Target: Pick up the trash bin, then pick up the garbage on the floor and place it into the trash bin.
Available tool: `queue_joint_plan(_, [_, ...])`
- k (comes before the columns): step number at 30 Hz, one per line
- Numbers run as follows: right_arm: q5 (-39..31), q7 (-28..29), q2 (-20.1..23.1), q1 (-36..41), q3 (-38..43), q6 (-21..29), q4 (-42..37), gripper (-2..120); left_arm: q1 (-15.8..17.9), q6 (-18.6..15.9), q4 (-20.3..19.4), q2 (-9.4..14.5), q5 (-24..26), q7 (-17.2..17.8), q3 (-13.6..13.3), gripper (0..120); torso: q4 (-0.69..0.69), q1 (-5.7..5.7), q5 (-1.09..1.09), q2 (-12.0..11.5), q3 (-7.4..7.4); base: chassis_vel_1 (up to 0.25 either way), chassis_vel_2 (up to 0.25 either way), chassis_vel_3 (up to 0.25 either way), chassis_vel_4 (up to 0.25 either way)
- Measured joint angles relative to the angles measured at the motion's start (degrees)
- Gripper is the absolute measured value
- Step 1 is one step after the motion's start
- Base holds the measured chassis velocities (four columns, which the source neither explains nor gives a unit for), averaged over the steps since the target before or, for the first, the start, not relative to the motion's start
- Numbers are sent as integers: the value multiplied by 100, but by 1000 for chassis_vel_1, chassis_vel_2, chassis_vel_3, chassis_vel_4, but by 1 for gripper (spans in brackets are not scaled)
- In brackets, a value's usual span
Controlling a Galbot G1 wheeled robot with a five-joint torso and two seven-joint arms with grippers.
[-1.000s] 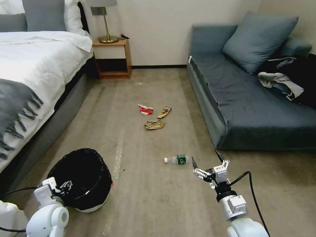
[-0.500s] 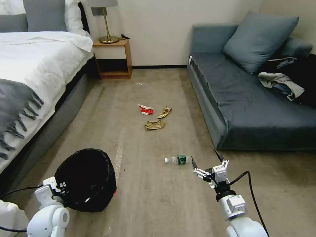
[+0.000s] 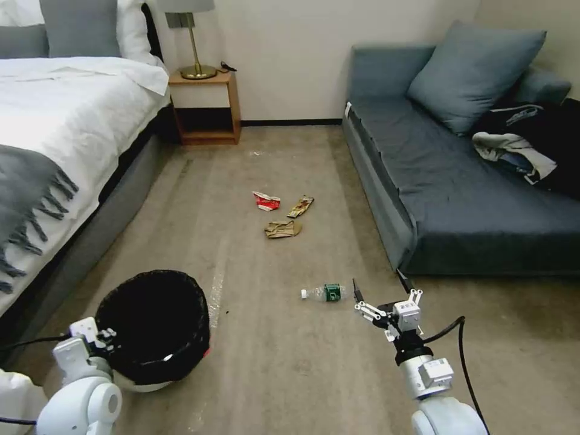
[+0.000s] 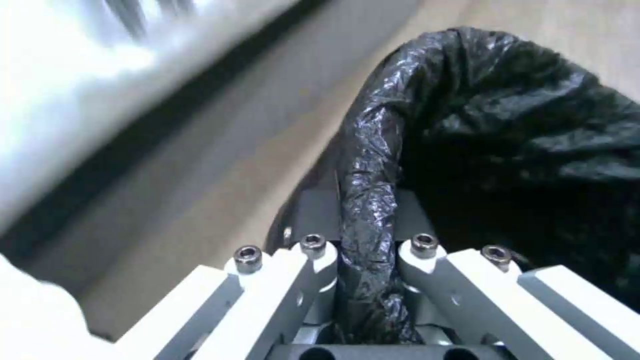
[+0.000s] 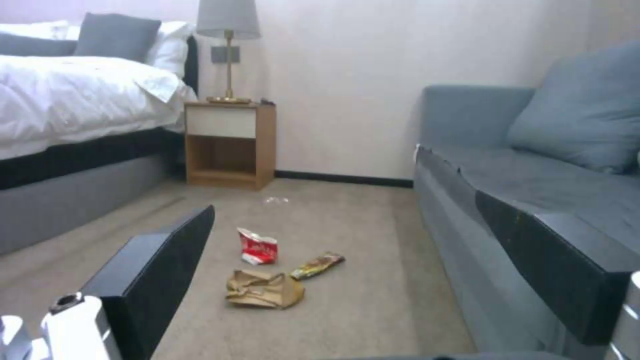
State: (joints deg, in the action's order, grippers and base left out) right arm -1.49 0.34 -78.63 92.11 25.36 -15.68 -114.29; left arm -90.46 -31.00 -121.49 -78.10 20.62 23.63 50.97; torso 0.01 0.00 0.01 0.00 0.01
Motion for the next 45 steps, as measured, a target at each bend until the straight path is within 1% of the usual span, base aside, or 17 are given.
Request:
queue_joint_plan(2, [-5, -3, 17, -23, 2, -53, 28, 100, -46, 69, -106, 17, -264, -54, 2, 7, -1, 0, -2, 0, 0, 0, 0, 0, 0])
queue_joint_plan(3, [-4, -4, 39, -52, 6, -120, 79, 100, -91, 225, -155, 33, -645, -116, 3, 7, -2, 0, -1, 0, 0, 0, 0, 0, 0])
queue_joint_plan(4, [-3, -5, 55, -68, 7, -154, 112, 100, -114, 347, -155, 40, -923, -152, 3, 7, -2, 0, -1, 0, 0, 0, 0, 0, 0])
queue_joint_plan(5, [-3, -5, 55, -68, 7, -154, 112, 100, -114, 347, -155, 40, -923, -152, 3, 7, -2, 0, -1, 0, 0, 0, 0, 0, 0])
queue_joint_plan(7, [3, -7, 68, -78, 1, -206, 162, 100, -148, 470, -155, 47, -1216, -202, -2, 7, -1, 0, -1, 0, 0, 0, 0, 0, 0])
queue_joint_plan(9, [9, -15, 68, -80, -9, -236, 189, 100, -154, 502, -136, 58, -1329, -227, -20, 7, 0, 0, -1, 0, 0, 0, 0, 0, 0])
queue_joint_plan(13, [34, -33, 46, -80, -38, -238, 207, 100, -139, 562, -88, 82, -1417, -275, -53, 7, -1, 0, -3, 0, 0, 0, 0, 0, 0])
queue_joint_plan(14, [51, -39, 30, -82, -56, -236, 219, 100, -132, 580, -82, 96, -1428, -290, -58, 7, -1, 0, -1, 0, 0, 0, 0, 0, 0])
queue_joint_plan(20, [75, -70, -38, -104, -79, -236, 284, 100, -128, 660, -37, 125, -1429, -330, -59, 7, -1, 0, -1, 0, 0, 0, 0, 0, 0])
queue_joint_plan(25, [80, -75, -91, -126, -87, -240, 347, 100, -104, 737, 49, 175, -1416, -429, -58, 7, -1, 0, -1, 0, 0, 0, 0, 0, 0])
queue_joint_plan(30, [113, -87, -136, -132, -79, -244, 378, 100, -70, 738, 109, 207, -1382, -540, -79, 7, -1, 0, -2, 0, -1, -6, 11, 6, -3])
queue_joint_plan(36, [158, -108, -178, -129, -65, -250, 403, 100, -39, 738, 169, 222, -1361, -571, -109, 7, -1, 0, -2, 0, -1, -62, 69, 58, -58])
queue_joint_plan(39, [165, -174, -209, -129, -57, -280, 426, 100, -24, 671, 173, 249, -1197, -594, -118, 7, -1, 0, -1, 0, -1, -96, 89, 112, -91])
queue_joint_plan(45, [186, -236, -254, -153, -63, -292, 449, 100, -4, 631, 182, 283, -1122, -619, -118, 7, -2, 0, -1, 0, -1, -82, 79, 82, -86])
